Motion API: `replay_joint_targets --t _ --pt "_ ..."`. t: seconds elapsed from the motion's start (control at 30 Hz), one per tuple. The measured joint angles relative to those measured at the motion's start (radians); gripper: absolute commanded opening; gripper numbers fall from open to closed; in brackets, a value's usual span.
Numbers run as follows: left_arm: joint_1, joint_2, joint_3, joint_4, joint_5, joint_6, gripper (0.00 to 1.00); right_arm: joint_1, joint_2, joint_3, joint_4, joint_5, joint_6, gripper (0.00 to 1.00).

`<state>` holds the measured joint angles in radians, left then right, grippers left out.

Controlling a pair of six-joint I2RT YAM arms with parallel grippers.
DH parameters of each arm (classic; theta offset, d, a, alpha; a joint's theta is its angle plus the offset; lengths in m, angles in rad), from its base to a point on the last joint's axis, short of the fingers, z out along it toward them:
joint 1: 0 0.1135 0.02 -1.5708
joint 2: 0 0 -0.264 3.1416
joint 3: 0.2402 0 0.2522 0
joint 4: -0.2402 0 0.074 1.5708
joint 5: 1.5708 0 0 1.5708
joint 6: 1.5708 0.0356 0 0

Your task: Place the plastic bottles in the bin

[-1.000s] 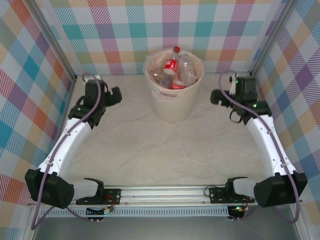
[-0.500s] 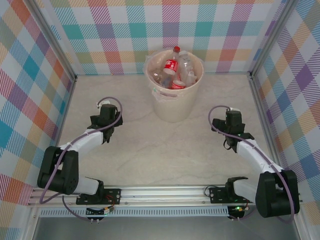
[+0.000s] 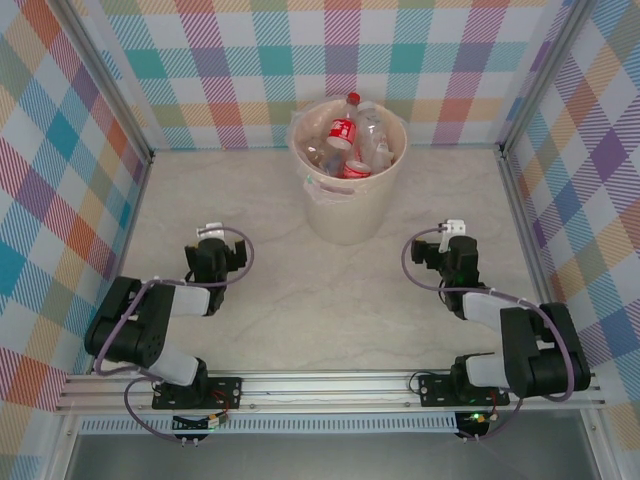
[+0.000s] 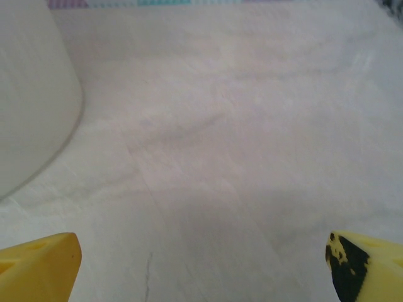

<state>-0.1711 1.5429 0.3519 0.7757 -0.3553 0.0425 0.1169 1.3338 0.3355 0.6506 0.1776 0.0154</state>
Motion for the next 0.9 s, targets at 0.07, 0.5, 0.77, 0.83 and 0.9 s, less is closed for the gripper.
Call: replay_joint_targets --t 0.07,0.5,0.77,0.83,0.9 --pt "0.005 0.042 -0.009 0.013 0.023 0.003 1.00 0.000 0.063 0.000 0.097 -0.011 -0.020 0.99" --pt "0.078 0.046 0.049 0.050 0.138 -0.013 1.00 -0.066 0.208 0.044 0.179 -0.006 0.007 0.99" --pt "0.078 0.046 0.049 0.050 0.146 -0.019 1.00 -0.066 0.208 0.044 0.179 -0.006 0.015 0.99" --pt "0.078 0.046 0.049 0.050 0.147 -0.019 1.00 -0.066 0.208 0.044 0.179 -0.004 0.018 0.99" --pt "0.078 0.046 0.049 0.050 0.150 -0.019 1.00 -0.066 0.208 0.044 0.179 -0.003 0.021 0.99"
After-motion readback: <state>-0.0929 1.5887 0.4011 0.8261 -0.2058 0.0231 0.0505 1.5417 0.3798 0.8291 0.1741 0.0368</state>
